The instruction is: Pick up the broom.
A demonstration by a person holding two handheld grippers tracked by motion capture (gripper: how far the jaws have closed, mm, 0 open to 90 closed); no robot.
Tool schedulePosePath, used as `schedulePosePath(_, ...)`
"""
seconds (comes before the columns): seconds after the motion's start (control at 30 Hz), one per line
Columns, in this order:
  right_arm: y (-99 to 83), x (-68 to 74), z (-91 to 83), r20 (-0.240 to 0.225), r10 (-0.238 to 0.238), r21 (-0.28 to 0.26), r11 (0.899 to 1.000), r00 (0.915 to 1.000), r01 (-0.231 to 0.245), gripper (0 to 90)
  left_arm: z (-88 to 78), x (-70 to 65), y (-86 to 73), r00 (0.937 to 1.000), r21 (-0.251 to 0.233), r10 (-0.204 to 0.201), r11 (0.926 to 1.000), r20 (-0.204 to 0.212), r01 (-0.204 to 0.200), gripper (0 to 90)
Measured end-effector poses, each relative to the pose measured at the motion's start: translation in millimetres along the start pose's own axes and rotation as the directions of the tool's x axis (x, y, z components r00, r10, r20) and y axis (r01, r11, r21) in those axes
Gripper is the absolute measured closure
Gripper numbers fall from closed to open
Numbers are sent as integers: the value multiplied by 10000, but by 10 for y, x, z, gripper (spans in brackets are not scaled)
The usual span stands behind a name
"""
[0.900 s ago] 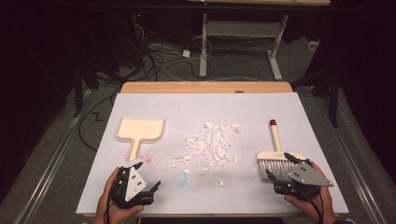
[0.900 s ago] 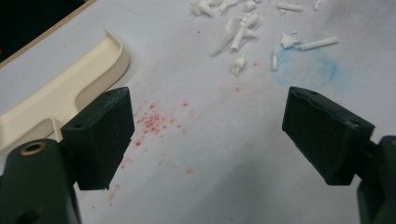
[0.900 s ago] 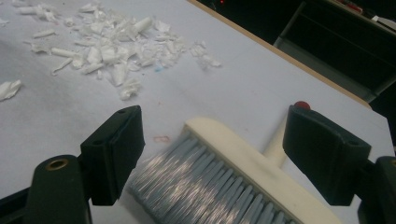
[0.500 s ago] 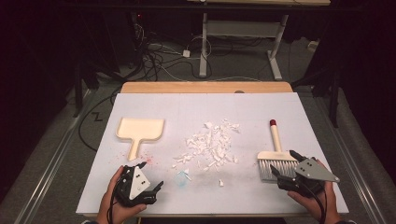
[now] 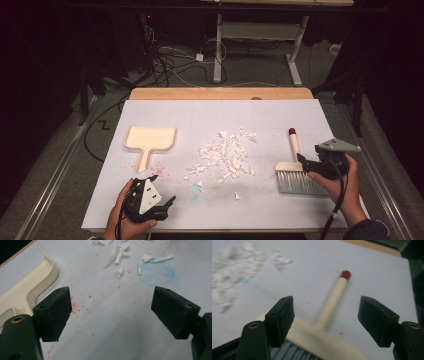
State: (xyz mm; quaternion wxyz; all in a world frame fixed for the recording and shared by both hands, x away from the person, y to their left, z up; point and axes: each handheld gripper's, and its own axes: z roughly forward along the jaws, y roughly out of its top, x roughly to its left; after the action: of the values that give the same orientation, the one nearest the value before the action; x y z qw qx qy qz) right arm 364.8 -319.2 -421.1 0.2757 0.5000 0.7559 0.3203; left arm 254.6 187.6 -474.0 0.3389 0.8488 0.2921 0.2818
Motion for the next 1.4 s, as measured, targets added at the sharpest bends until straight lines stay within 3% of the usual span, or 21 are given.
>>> schedulePosePath(0.1,60,-30,229,104,494,768,9958,9987,-500,325,7,-6,-10,10000,71,27,10000,83,-28,159)
schedulePosePath(0.17,49,-31,386,80,709,1455,9868,9975,-713,359,3,-7,-13,9999,93,60,9999,118,-61,160)
schedulePosePath(0.2,49,-31,386,80,709,1455,9868,9975,-713,359,3,-7,-13,9999,93,60,9999,118,-61,160)
schedulePosePath(0.23,21,-31,499,199,927,1846,9782,9955,-948,397,0,-10,-16,9999,82,55,10000,128,-56,160)
schedulePosePath(0.3,-16,-51,574,-92,1146,2312,9667,9934,-1094,467,-2,-11,-19,9999,92,29,10000,132,-31,160)
schedulePosePath(0.4,-29,-62,565,-83,936,2263,9699,9956,-893,531,-6,-13,-21,9998,87,63,9999,178,-65,160)
schedulePosePath(0.43,-46,-94,548,-442,1123,2203,9703,9927,-1000,589,-9,-16,-22,9997,67,70,10000,229,-71,160)
schedulePosePath(0.47,-46,-94,548,-442,1123,2203,9703,9927,-1000,589,-13,-20,-21,9996,55,94,9999,263,-96,160)
schedulePosePath(0.7,-54,-27,552,-699,535,2066,9777,9961,-380,711,-10,-30,-18,9992,119,190,9997,358,-194,159)
schedulePosePath(1.03,-68,-39,516,-851,468,1777,9836,9953,-311,717,-5,-27,-13,9991,82,141,9999,394,-144,160)
schedulePosePath(1.17,-97,-63,417,-1162,187,1324,9912,9931,-32,717,-3,-20,-19,9992,86,-7,10000,388,3,160)
schedulePosePath(1.23,-109,-63,396,-1103,132,1234,9924,9938,5,718,-7,-21,-19,9993,80,6,10000,372,-9,160)
schedulePosePath(1.3,-122,-89,309,-1165,35,794,9968,9932,58,717,-17,-20,-16,9994,50,-31,10000,335,29,160)
schedulePosePath(1.37,-116,-119,229,-1536,-93,236,9996,9881,131,717,-25,-18,-11,9998,31,-33,10000,211,33,160)
schedulePosePath(1.4,-116,-119,229,-1536,-93,236,9996,9881,131,717,-25,-18,-11,9998,31,-33,10000,211,33,160)
